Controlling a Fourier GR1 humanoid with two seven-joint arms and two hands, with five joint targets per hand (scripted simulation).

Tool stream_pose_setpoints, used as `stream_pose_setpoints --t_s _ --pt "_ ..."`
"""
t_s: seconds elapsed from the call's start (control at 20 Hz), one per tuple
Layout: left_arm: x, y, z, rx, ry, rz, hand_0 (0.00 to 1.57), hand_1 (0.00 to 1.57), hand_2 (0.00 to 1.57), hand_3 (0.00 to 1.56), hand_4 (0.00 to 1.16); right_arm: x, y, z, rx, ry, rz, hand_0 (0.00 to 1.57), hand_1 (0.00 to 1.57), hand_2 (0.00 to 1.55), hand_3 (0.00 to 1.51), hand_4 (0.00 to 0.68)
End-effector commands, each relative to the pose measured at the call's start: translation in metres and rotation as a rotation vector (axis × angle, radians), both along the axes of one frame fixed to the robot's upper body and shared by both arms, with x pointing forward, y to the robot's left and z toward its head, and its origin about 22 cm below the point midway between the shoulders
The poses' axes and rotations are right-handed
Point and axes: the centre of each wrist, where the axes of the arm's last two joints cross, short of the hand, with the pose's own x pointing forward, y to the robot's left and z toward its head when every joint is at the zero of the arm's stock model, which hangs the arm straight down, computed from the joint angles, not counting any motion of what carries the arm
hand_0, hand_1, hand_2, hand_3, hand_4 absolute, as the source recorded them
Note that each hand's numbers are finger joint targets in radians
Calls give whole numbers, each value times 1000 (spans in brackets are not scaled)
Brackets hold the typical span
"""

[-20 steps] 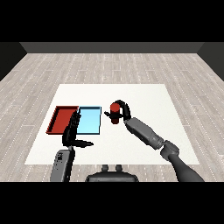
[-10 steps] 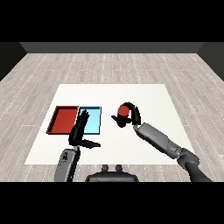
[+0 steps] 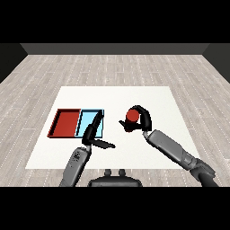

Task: Pick the red can and put it in the red box

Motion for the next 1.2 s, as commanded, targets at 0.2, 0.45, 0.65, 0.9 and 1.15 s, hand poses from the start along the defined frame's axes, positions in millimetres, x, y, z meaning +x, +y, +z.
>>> stream_pose_setpoints --t_s 0.2,0.45,0.65,0.9,1.15 --pt "19 -36 -6 17 66 -43 0 0 0 0 0 -14 -1 9 -34 -45 20 1485 1485 1448 1385 558" --pt "23 -41 -30 1 95 -53 0 0 0 0 0 -20 20 23 -14 -46 44 1494 1494 1446 1381 537" --pt "9 -43 -24 -17 108 -65 0 0 0 0 0 -21 21 26 -28 -52 60 1440 1440 1429 1379 532" --pt "36 -32 -25 -37 150 -55 0 0 0 0 0 -19 29 28 -35 -58 88 1461 1461 1440 1380 555" --pt "16 -40 -35 -11 170 -38 0 0 0 0 0 -21 22 26 -6 -66 102 1455 1455 1421 1370 570"
